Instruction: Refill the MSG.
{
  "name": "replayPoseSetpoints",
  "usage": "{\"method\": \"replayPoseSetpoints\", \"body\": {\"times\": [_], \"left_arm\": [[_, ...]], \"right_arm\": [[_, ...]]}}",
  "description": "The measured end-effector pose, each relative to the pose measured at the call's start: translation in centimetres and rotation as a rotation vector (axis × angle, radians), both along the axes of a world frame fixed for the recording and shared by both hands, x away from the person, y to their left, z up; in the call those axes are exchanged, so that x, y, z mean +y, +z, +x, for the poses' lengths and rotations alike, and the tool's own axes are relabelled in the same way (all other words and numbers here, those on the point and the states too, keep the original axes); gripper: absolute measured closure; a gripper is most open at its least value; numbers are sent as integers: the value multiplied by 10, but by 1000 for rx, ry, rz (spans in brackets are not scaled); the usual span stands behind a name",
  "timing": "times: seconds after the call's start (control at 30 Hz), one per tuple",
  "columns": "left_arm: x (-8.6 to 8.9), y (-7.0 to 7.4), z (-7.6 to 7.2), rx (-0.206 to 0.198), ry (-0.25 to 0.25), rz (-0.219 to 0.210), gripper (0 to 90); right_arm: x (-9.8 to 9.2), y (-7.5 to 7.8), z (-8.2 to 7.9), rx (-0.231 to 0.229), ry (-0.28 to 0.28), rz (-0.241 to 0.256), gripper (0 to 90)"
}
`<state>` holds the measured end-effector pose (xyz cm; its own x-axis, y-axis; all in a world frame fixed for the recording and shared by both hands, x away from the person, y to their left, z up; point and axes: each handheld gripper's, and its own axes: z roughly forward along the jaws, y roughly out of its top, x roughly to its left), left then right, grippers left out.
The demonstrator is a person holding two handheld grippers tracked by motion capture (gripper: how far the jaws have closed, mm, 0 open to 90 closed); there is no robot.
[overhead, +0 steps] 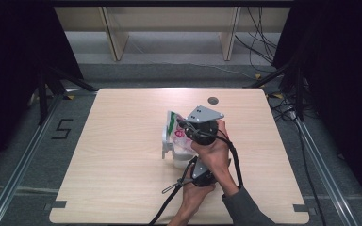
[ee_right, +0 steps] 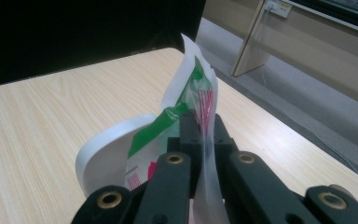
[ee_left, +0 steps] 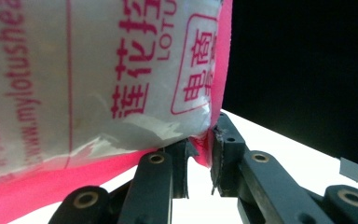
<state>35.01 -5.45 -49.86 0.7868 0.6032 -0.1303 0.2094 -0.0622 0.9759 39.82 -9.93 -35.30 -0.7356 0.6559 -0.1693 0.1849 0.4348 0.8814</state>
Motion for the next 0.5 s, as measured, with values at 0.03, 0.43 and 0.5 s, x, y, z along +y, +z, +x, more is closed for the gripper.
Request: {"method": "replayPoseSetpoints", "body": {"times": [0.03, 0.43, 0.5], "left_arm": [[0, 0, 0, 1, 0, 0, 783], [-2, 0, -1, 9, 4, -30, 783], [-2, 0, -1, 9, 4, -30, 783]], "right_arm": [[0, 0, 0, -1, 1, 0, 892], [0, -2, 2, -12, -16, 3, 892], [0, -2, 1, 13, -10, 5, 892]]}}
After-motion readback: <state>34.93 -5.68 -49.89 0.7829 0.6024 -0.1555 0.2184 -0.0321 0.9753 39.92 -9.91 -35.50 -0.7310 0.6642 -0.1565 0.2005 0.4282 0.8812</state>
